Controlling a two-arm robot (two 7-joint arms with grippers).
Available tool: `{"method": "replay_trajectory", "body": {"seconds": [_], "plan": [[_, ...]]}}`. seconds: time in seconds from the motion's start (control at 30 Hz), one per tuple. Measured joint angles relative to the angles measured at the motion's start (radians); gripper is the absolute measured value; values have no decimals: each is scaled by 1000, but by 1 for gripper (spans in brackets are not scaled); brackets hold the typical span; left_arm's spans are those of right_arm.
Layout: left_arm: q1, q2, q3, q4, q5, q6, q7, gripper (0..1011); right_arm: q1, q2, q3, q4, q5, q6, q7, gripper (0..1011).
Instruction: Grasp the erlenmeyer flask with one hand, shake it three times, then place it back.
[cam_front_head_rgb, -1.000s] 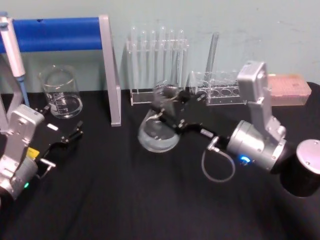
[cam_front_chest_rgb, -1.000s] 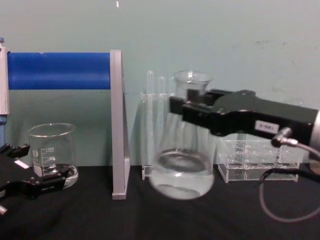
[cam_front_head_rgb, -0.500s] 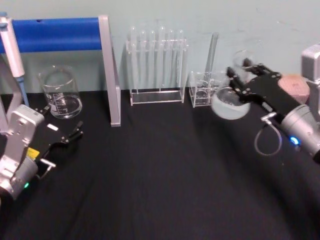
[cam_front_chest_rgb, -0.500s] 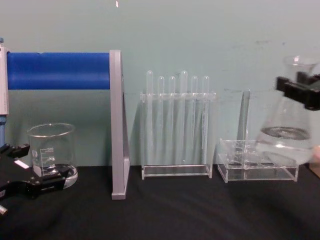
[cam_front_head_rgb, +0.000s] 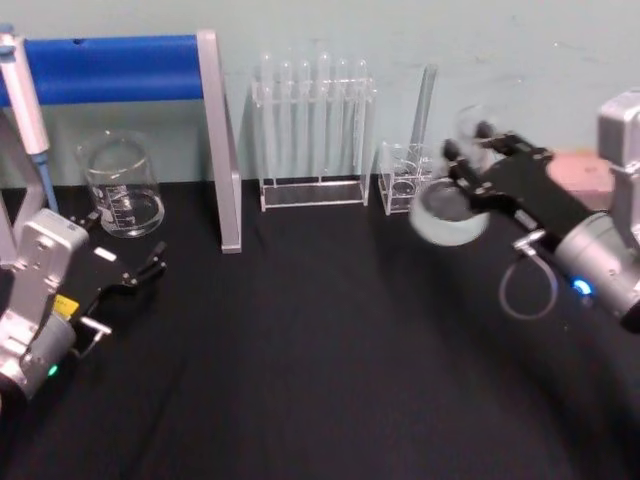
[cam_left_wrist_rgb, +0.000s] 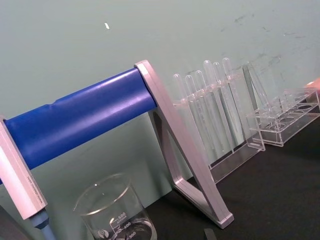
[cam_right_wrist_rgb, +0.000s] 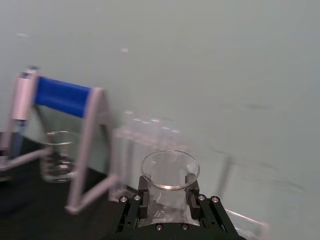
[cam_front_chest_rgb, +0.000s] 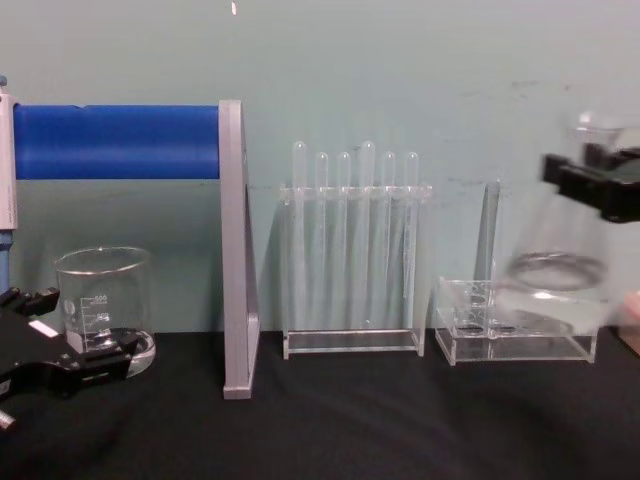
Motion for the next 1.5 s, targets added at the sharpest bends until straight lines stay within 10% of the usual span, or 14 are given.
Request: {"method": "replay_trajectory", "body": {"seconds": [0.5,0.8,1.1,1.5], "plan": [[0,0,0,0,0,0,0,1001,63,1,-191,-18,53,-3,271,449],[0,0,0,0,0,0,0,1001,90,8,-251,-15,78,-9,318,449],[0,0,0,0,0,0,0,1001,83,23,-211,-5,90,-18,234,450],[0,0,0,0,0,0,0,1001,26,45,-49,7,65,-8,47,449]]}}
